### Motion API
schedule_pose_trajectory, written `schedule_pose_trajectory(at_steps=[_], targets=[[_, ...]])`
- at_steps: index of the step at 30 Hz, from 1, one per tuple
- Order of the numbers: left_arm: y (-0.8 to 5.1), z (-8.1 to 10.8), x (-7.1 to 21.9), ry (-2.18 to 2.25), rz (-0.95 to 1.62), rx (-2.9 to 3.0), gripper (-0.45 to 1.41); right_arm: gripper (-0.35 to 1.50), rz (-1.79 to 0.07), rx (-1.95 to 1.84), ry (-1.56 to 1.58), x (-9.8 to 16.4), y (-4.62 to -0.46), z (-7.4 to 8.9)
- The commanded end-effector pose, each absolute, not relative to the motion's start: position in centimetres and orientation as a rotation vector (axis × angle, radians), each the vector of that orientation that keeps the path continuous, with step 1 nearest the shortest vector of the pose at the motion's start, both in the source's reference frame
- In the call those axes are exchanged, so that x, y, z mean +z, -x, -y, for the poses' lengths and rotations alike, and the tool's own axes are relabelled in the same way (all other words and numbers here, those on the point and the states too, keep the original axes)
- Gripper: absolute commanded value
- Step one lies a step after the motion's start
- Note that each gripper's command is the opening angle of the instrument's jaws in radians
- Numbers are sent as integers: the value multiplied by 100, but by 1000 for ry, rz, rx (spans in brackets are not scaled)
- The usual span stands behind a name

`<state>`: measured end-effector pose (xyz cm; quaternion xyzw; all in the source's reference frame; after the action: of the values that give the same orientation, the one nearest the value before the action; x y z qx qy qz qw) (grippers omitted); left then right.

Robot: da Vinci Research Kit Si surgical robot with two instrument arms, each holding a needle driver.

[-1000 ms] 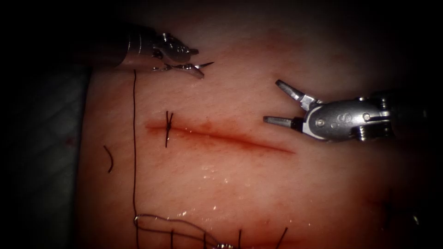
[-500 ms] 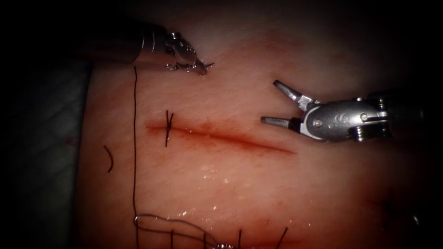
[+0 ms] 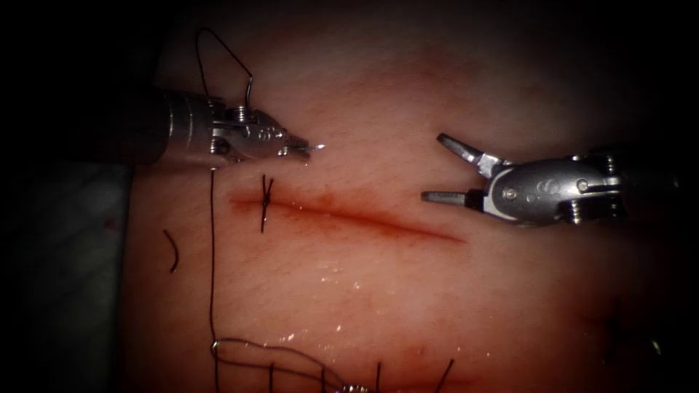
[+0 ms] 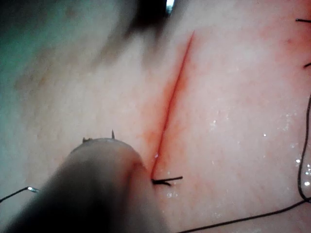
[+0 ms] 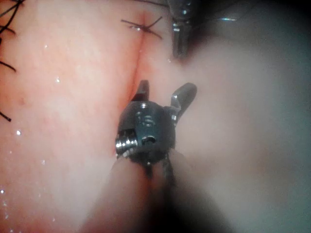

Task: Wound Closure
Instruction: Hand over the needle to the right driver.

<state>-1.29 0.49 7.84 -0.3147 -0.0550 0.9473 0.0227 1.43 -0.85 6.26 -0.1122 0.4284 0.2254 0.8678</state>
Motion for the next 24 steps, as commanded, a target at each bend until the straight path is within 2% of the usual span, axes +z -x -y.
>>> schedule_pose_trajectory(at_steps=[1,5,8,15,24], targets=[[136,-45,782,1028,157,2933,-45,106,-904,478,233,632,-147,85],[144,-25,754,1268,90,2943,-45,104,-973,522,155,632,-145,84],[150,-13,732,1437,44,2956,-45,111,-1040,576,69,632,-149,84],[151,-1,678,1794,-249,2928,-45,113,-1198,729,-225,642,-157,83],[131,22,640,2420,-203,2620,-45,108,-1235,963,-566,652,-178,82]])
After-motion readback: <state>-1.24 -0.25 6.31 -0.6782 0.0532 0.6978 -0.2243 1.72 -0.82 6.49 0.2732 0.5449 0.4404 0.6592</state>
